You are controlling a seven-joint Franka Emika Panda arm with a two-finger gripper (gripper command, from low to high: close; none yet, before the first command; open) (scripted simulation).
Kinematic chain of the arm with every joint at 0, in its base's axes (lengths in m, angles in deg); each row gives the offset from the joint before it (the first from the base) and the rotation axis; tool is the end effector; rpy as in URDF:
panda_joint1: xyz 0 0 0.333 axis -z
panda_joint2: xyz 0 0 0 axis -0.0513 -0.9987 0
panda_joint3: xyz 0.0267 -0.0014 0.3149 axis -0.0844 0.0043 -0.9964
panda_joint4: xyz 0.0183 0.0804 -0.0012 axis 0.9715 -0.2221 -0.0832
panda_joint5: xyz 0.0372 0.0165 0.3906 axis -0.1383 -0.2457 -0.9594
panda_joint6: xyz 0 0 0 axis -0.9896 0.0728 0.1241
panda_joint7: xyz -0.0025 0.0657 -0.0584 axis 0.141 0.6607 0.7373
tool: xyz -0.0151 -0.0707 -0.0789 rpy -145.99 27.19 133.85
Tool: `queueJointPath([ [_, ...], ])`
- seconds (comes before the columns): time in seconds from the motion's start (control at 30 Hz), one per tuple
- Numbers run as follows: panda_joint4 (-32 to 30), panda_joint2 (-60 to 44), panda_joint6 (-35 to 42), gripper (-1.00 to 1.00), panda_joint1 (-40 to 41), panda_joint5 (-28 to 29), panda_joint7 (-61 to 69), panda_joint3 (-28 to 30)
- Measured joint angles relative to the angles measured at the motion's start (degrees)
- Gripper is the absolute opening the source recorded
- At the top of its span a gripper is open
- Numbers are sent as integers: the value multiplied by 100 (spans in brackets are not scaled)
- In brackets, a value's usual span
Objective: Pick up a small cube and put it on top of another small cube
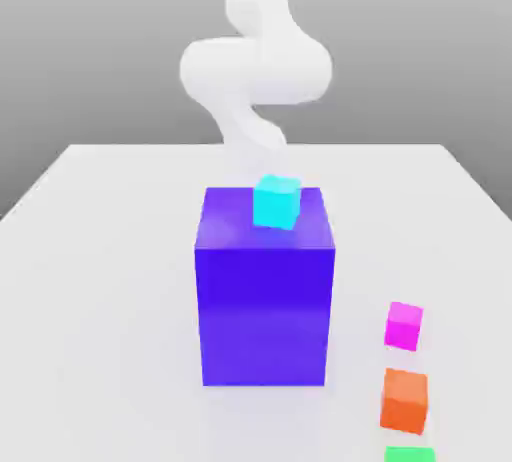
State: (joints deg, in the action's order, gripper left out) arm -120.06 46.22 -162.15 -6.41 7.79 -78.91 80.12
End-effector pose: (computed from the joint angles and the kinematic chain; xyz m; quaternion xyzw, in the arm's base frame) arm 0.3774 0.0229 0.6612 -0.8815 0.3132 -0.3223 0.1451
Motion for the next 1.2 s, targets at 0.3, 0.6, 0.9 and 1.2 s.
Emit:
queueJointPath([
  [0.3, -1259, -1916, -1308, 0, -1361, -414, 1550, -216],
  [0.6, -2495, -3771, -2604, 0, -2333, -239, 2640, -838],
  [0.9, -2563, -5626, -4051, 0, -3040, 828, 2197, -230],
  [1.2, -2566, -5614, -4036, -100, -3064, 841, 2183, -205],
])
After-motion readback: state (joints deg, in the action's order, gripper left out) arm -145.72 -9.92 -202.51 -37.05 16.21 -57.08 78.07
